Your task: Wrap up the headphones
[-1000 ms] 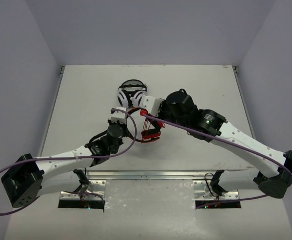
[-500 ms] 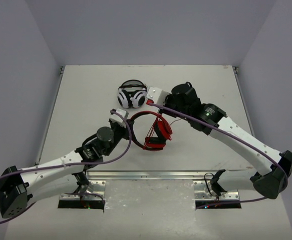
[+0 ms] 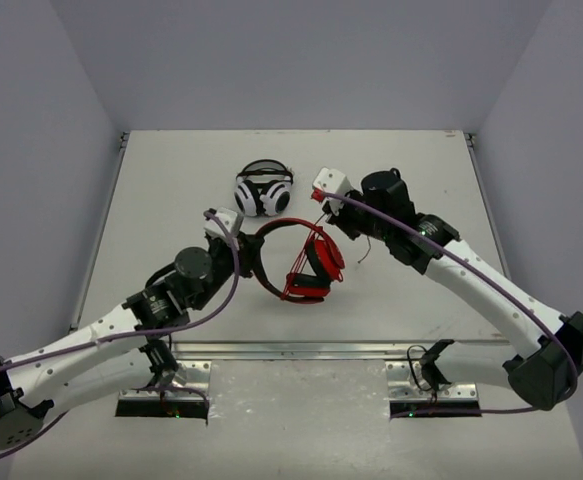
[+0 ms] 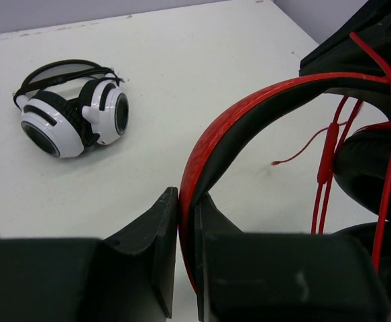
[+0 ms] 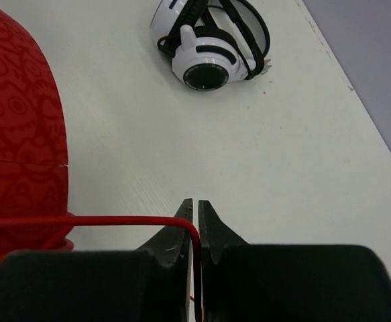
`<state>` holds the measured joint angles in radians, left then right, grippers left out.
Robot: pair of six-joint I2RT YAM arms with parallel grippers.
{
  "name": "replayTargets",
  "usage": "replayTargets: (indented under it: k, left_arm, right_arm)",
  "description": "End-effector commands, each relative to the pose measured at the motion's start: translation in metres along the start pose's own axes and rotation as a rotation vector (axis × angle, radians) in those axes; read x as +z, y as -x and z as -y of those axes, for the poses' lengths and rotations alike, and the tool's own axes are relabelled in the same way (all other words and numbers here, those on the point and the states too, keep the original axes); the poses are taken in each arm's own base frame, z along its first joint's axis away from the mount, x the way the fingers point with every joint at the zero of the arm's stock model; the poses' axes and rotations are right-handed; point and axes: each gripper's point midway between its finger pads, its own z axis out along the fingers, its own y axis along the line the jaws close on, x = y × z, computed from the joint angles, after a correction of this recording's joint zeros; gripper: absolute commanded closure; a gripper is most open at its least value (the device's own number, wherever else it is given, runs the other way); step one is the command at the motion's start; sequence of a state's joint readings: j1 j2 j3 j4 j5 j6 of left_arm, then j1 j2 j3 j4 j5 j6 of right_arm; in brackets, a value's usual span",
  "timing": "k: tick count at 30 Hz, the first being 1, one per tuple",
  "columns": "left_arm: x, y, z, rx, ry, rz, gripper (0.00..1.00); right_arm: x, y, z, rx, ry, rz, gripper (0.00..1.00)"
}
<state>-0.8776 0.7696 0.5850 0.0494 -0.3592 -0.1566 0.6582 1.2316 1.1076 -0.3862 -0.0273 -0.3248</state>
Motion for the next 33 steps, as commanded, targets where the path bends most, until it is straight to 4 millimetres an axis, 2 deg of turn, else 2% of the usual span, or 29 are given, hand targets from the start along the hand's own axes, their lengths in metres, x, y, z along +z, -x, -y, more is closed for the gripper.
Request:
replayTargets:
  k: [1, 2, 3, 4, 5, 6, 7, 8, 10, 11, 13, 14, 15, 16, 17, 20, 22, 27, 33]
  left_arm:
    - [-0.023, 0.074, 0.022, -0.156, -0.091, 0.17, 1.0]
    - [-0.027, 0.084, 0.023, -0.177, -0.094, 0.187, 1.0]
    - [-0.03, 0.09, 0.026, -0.186, -0.109, 0.198, 1.0]
    - [-0.035, 0.098, 0.026, -0.203, -0.119, 0.217, 1.0]
    - [-0.038, 0.104, 0.029, -0.223, -0.133, 0.225, 0.99]
    - [-0.041, 0.108, 0.03, -0.233, -0.141, 0.224, 1.0]
    - [-0.048, 0.123, 0.032, -0.257, -0.154, 0.252, 1.0]
    - [-0.053, 0.131, 0.033, -0.278, -0.165, 0.263, 1.0]
    - [-0.062, 0.145, 0.029, -0.307, -0.148, 0.284, 0.99]
    - [-0.064, 0.147, 0.027, -0.319, -0.134, 0.272, 1.0]
    - [-0.067, 0.162, 0.024, -0.341, -0.113, 0.284, 1.0]
    - [-0.068, 0.166, 0.023, -0.352, -0.103, 0.286, 1.0]
    - [-0.065, 0.163, 0.021, -0.358, -0.079, 0.268, 1.0]
    - [-0.067, 0.172, 0.017, -0.368, -0.058, 0.287, 1.0]
    - [-0.063, 0.171, 0.014, -0.378, -0.03, 0.276, 1.0]
    - [-0.063, 0.183, 0.006, -0.416, 0.024, 0.306, 1.0]
    - [-0.061, 0.189, 0.007, -0.423, 0.027, 0.318, 1.0]
    - [-0.061, 0.205, 0.011, -0.443, 0.013, 0.347, 1.0]
    - [-0.063, 0.212, -0.022, -0.494, 0.208, 0.4, 1.0]
  right_arm:
    - [-0.008, 0.016, 0.014, 0.093, -0.044, 0.124, 0.93]
    - [-0.011, 0.025, 0.012, 0.118, -0.027, 0.176, 0.92]
    - [-0.009, 0.021, 0.002, 0.132, 0.012, 0.193, 0.9]
    - [-0.009, 0.027, -0.012, 0.163, 0.086, 0.236, 0.89]
    - [-0.01, 0.039, -0.016, 0.177, 0.109, 0.301, 0.88]
    - [-0.009, 0.039, -0.026, 0.195, 0.155, 0.323, 0.88]
    - [-0.009, 0.044, -0.034, 0.21, 0.199, 0.347, 0.88]
    - [-0.014, 0.061, -0.048, 0.236, 0.294, 0.427, 0.88]
    - [-0.016, 0.064, -0.065, 0.32, 0.389, 0.464, 0.89]
    - [-0.023, 0.079, -0.067, 0.307, 0.419, 0.546, 0.92]
    - [-0.018, 0.074, -0.075, 0.364, 0.456, 0.557, 0.92]
    - [-0.02, 0.081, -0.076, 0.353, 0.47, 0.599, 0.93]
    - [-0.017, 0.078, -0.079, 0.365, 0.48, 0.598, 0.94]
    - [-0.012, 0.074, -0.082, 0.399, 0.495, 0.588, 0.93]
    - [-0.01, 0.075, -0.083, 0.397, 0.505, 0.61, 0.92]
    - [-0.005, 0.074, -0.089, 0.432, 0.541, 0.632, 0.91]
    - [-0.001, 0.067, -0.095, 0.46, 0.555, 0.627, 0.91]
    - [0.006, 0.065, -0.096, 0.465, 0.556, 0.641, 0.97]
    - [0.009, 0.049, -0.107, 0.491, 0.573, 0.621, 0.96]
